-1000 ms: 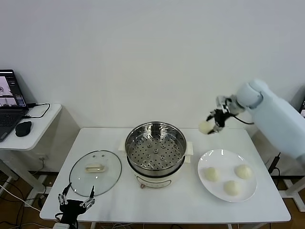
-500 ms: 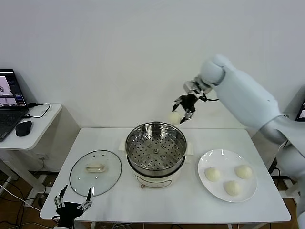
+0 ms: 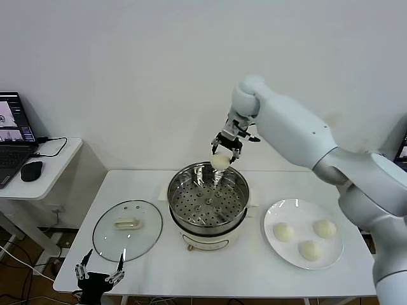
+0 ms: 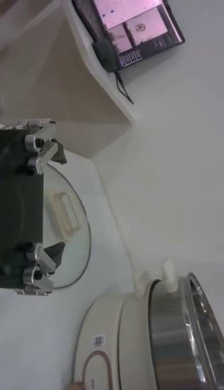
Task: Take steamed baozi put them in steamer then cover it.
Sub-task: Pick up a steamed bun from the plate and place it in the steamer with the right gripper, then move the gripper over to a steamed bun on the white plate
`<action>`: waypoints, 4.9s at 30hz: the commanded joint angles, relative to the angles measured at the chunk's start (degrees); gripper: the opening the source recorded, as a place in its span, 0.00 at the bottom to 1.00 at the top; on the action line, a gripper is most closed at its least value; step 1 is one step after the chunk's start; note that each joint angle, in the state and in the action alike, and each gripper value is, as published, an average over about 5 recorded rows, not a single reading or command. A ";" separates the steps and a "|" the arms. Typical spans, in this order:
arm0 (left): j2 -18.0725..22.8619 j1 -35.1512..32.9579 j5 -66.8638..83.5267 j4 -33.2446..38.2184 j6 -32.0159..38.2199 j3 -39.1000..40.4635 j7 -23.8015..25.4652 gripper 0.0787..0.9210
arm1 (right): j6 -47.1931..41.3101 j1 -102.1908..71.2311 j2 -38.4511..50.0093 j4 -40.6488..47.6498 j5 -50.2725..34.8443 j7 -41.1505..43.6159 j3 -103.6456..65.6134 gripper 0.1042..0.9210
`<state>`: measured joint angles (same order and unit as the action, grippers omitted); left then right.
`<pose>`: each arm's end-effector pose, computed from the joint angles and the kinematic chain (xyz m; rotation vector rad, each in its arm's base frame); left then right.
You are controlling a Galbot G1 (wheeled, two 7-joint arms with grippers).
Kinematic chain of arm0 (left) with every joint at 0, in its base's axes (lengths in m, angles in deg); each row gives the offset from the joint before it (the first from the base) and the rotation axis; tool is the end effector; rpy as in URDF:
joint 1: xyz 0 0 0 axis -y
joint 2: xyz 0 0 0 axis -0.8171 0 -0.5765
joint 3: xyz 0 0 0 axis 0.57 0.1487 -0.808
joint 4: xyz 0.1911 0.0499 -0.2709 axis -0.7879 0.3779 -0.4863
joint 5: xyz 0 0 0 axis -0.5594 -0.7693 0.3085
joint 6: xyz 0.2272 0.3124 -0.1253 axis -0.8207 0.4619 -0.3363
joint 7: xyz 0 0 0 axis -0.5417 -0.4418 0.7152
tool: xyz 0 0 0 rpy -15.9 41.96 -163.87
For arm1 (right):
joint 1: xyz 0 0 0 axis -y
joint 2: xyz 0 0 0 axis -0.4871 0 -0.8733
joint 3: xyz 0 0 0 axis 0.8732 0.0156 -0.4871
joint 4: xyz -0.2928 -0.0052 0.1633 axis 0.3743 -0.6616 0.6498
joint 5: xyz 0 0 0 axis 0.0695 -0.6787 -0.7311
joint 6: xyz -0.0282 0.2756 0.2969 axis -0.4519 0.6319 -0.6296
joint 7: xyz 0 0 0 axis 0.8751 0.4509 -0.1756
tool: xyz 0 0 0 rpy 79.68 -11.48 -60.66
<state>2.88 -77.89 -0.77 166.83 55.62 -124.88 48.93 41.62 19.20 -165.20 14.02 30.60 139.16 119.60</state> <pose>0.1681 0.0885 -0.3249 0.0786 -2.7852 -0.5461 0.6492 0.1531 -0.0082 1.8748 -0.5754 2.3448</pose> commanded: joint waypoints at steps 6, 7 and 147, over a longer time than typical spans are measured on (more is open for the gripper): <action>-0.07 0.13 -0.25 -1.33 0.15 -0.07 0.15 0.88 | 7.01 -1.43 -4.71 1.25 5.34 -3.19 1.38 0.65; -0.09 0.16 -0.17 -1.36 0.12 -0.04 0.23 0.88 | 6.68 -1.70 -4.97 1.38 4.91 -3.19 1.20 0.65; 0.56 -0.27 2.69 -1.79 -2.53 2.47 2.59 0.88 | -54.31 -36.76 31.60 -21.98 -4.30 -5.62 -15.46 0.88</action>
<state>3.42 -78.19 1.96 165.18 53.06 -122.48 51.53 -12.93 -17.46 -133.24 -8.58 25.48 134.15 104.11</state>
